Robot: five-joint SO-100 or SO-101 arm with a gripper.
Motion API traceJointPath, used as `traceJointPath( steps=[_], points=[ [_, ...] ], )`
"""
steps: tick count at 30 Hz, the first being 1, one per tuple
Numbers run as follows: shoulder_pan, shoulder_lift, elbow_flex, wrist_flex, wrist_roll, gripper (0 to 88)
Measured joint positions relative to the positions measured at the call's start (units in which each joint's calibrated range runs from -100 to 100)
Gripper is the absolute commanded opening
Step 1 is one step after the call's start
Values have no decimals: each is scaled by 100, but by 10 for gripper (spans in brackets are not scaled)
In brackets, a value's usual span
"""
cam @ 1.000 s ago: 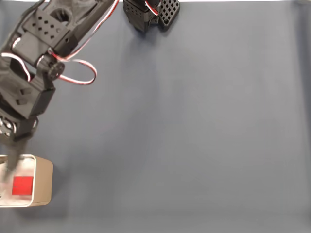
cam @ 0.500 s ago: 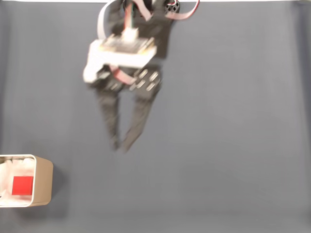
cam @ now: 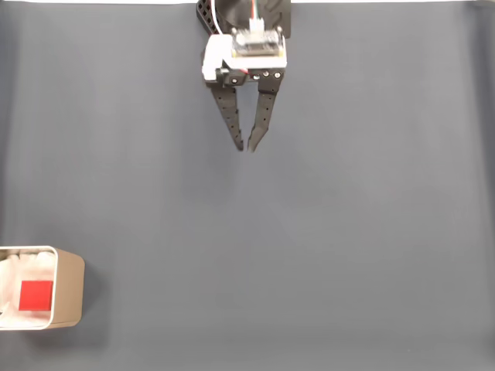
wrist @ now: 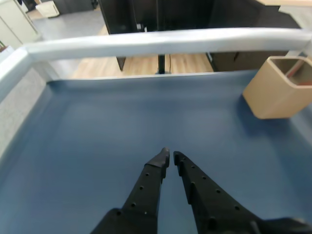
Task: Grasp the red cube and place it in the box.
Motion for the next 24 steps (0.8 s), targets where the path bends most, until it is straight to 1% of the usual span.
traceJointPath(
  steps=[4,10,16,24],
  points=[
    [-156,-452,805,461,-20,0],
    [-223,-842,1573,1074,-20,0],
    [-215,-1129,1790,1710,-29,0],
    [-215,-1355,1826,2578,-195,0]
  ],
)
